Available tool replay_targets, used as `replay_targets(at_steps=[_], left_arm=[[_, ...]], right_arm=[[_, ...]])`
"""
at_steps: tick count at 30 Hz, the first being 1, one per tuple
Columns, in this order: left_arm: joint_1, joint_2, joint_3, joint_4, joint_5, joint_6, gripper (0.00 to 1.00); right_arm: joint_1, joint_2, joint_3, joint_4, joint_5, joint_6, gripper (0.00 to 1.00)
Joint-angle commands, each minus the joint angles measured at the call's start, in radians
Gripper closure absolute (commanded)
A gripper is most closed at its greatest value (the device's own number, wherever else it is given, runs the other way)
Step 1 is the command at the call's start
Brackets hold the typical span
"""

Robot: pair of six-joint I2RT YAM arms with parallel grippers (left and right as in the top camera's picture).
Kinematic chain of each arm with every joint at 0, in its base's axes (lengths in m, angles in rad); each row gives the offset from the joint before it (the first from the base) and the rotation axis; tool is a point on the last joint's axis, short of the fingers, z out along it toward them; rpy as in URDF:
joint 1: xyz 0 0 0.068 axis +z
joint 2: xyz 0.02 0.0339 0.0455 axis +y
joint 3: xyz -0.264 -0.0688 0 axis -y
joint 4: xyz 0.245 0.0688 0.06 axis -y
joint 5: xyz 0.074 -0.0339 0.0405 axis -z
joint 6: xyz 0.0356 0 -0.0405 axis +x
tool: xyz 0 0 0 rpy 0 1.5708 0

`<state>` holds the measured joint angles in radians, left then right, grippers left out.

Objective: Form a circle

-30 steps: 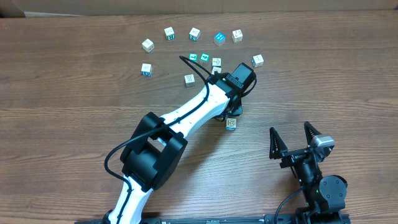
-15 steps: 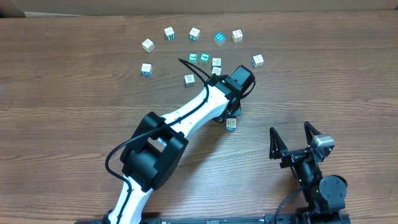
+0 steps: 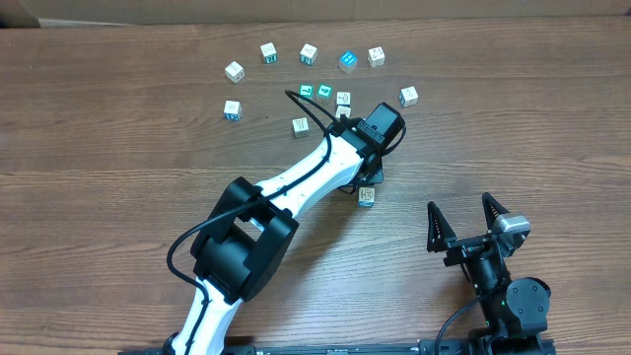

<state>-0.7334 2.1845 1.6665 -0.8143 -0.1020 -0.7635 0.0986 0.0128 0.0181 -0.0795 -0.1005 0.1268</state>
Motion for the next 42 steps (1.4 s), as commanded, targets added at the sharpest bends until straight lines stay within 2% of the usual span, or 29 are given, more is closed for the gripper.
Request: replay_targets(at_steps=[1, 24, 28, 42], left_arm=[[-0.006, 0.021, -0.009, 0.003, -0.03, 0.047, 0.72], [-0.006, 0.021, -0.009, -0.02, -0.028, 0.069, 0.71], [-0.006, 0.021, -0.009, -0.019, -0.028, 0.069, 0.66], [0.011, 0.018, 0.029, -0.015, -0.029, 0.069, 0.32]], right_arm=[[-0.002, -0.01, -0.01, 0.004, 0.002, 0.002, 0.0], [-0.002, -0.01, -0.01, 0.004, 0.002, 0.003, 0.0], [-0.002, -0.01, -0.01, 0.004, 0.002, 0.002, 0.0], [-0.002, -0.01, -0.01, 0.004, 0.002, 0.003, 0.0]])
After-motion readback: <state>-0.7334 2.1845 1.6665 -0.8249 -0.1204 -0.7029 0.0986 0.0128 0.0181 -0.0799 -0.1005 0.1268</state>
